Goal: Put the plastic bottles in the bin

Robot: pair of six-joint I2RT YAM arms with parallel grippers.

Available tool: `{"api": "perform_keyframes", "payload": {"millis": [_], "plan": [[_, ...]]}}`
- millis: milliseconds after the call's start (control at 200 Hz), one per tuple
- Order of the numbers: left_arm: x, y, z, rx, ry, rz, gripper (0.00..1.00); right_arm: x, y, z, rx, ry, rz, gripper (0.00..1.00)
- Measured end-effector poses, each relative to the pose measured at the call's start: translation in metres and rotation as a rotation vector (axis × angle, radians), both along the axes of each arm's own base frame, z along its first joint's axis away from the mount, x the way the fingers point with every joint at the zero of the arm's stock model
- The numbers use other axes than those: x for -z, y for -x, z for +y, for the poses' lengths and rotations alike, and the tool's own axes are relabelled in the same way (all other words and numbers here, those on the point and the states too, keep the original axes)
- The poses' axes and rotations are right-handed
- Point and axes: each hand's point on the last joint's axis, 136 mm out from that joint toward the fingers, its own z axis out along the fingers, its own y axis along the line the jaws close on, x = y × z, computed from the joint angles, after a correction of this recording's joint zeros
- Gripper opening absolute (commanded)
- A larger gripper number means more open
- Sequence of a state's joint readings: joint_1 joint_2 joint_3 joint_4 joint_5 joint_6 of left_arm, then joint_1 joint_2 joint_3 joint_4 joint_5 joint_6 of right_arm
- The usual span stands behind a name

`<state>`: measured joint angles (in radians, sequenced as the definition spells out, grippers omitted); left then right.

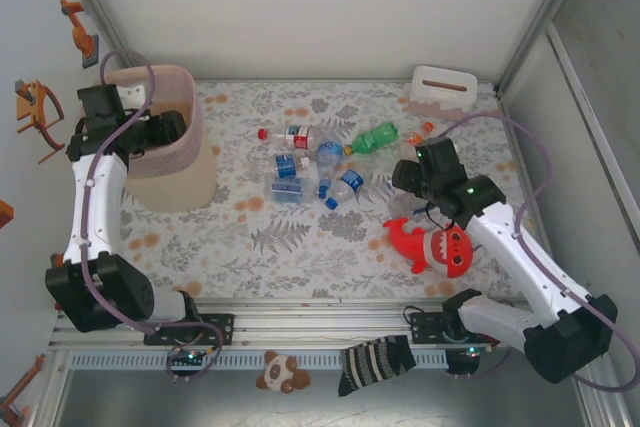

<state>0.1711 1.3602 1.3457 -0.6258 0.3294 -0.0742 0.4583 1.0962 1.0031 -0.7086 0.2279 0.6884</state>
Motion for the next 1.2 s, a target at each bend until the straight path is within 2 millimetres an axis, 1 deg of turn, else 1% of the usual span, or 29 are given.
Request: {"api": "perform_keyframes", "payload": {"millis": [150,305,456,606,796,911,1077,1202], "plan": [[-0.005,0.006,0.004,-0.019,-0.021,-0.069,0.69,0.038,0.002,-0.016,0.139,0.010,0.136,0.82],[-0.010,0.008,0.005,-0.029,-0.022,-0.102,0.70,0.071,0.003,-0.019,0.252,0.009,0.246,0.86],[-0.013,0.008,0.006,-0.036,-0.016,-0.116,0.70,0.095,0.003,-0.017,0.332,-0.007,0.318,0.87],[-0.017,0.008,0.009,-0.042,-0.006,-0.130,0.70,0.111,0.000,-0.013,0.400,-0.043,0.359,0.88],[-0.017,0.009,0.012,-0.049,0.003,-0.136,0.71,0.136,0.000,-0.013,0.477,-0.035,0.419,0.89],[-0.016,0.009,0.012,-0.051,0.006,-0.137,0.70,0.144,-0.003,-0.012,0.504,-0.033,0.437,0.89],[-0.018,0.009,0.013,-0.055,0.016,-0.143,0.70,0.144,-0.015,-0.007,0.516,-0.049,0.424,0.89],[-0.018,0.009,0.014,-0.057,0.023,-0.145,0.71,0.142,-0.020,-0.005,0.521,-0.064,0.411,0.89]]}}
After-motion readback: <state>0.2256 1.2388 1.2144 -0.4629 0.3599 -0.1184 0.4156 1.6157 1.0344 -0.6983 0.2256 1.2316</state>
